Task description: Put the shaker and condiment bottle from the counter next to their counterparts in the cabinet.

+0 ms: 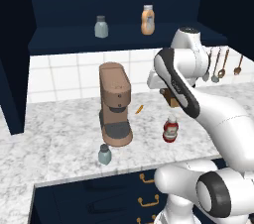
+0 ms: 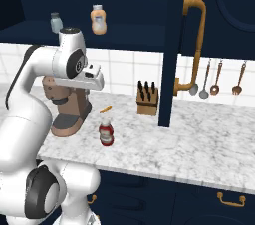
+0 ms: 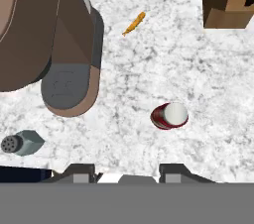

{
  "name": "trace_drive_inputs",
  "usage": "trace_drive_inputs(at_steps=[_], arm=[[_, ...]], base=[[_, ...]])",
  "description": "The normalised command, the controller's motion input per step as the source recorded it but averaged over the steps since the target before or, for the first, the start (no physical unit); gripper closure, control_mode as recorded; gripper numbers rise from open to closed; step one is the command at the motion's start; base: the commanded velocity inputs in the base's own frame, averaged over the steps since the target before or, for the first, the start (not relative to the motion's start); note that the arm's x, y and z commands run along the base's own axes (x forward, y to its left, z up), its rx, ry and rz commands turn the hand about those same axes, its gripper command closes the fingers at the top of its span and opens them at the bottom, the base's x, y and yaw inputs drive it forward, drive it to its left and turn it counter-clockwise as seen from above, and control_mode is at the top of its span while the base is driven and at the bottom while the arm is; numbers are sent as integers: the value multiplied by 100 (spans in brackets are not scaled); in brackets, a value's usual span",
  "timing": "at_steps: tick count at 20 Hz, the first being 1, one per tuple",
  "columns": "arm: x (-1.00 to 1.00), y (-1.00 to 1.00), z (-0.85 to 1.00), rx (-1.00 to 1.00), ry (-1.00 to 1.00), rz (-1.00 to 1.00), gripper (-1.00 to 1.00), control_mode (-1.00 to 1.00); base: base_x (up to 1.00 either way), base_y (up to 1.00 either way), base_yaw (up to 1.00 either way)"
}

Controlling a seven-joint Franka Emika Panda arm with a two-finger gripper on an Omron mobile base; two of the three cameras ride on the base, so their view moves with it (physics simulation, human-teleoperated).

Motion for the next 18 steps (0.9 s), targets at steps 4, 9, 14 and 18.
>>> trace_drive_inputs(at_steps=[4, 9, 14, 18], arm=[[-9, -26, 0, 0, 0, 11, -100, -100], [-9, -44, -3, 0, -1, 25, -100, -100], [-5, -18, -28, -1, 0, 15, -100, -100], [0, -8, -44, -6, 0, 7, -100, -100]], base=[[0, 0, 0], [0, 0, 0], [0, 0, 0], [0, 0, 0]])
